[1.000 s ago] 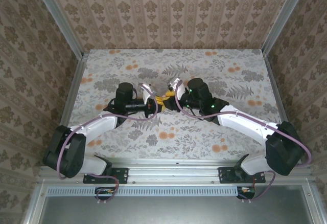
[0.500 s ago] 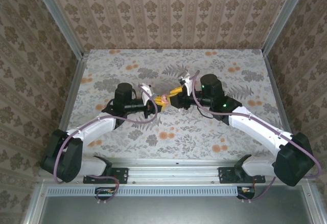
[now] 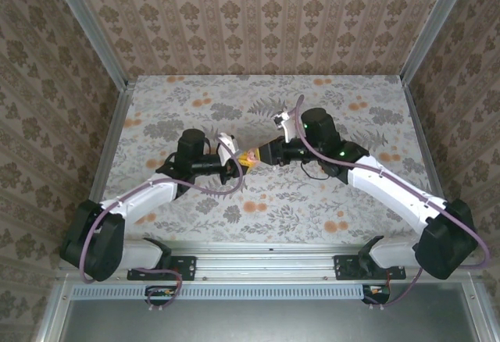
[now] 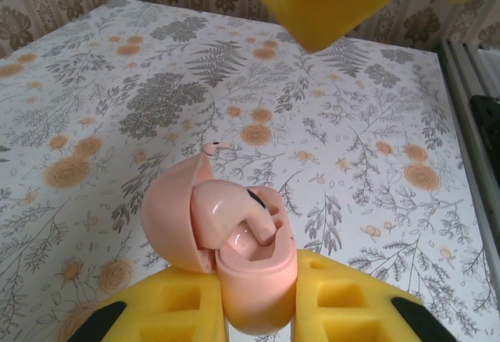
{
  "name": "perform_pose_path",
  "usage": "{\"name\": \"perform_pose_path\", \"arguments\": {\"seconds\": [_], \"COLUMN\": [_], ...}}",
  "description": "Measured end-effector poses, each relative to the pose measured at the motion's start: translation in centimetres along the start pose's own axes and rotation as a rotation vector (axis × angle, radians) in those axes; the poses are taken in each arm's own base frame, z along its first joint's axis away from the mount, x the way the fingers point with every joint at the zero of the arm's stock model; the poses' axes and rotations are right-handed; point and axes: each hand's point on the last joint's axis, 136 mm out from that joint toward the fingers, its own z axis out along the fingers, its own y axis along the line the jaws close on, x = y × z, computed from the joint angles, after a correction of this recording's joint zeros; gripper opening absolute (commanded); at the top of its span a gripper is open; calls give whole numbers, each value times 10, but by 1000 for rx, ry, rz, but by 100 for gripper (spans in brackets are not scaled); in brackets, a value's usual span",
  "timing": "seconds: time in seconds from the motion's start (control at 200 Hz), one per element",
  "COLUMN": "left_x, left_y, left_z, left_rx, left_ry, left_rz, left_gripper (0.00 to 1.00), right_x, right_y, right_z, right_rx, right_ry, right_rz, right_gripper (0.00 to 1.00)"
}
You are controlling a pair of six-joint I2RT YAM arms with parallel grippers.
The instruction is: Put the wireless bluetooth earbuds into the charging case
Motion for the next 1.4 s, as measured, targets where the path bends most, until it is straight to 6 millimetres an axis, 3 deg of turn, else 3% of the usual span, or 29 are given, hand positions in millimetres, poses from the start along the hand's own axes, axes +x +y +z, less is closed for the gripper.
{"name": "perform_pose_path", "arguments": {"seconds": [0.555, 1.4], "left_x": [-1, -5], "left_y": [-2, -3], "left_z": [-1, -4], "left_rx": [-8, -14], "left_ry": [1, -3], "left_rz": [38, 47], "left_gripper": [19, 19], "right_x": [13, 24], "right_y": [-20, -29], "right_z": [28, 25], "right_rx": [29, 85], "right_ry": [106, 165], "right_rz": [100, 94], "right_gripper": [30, 26]}}
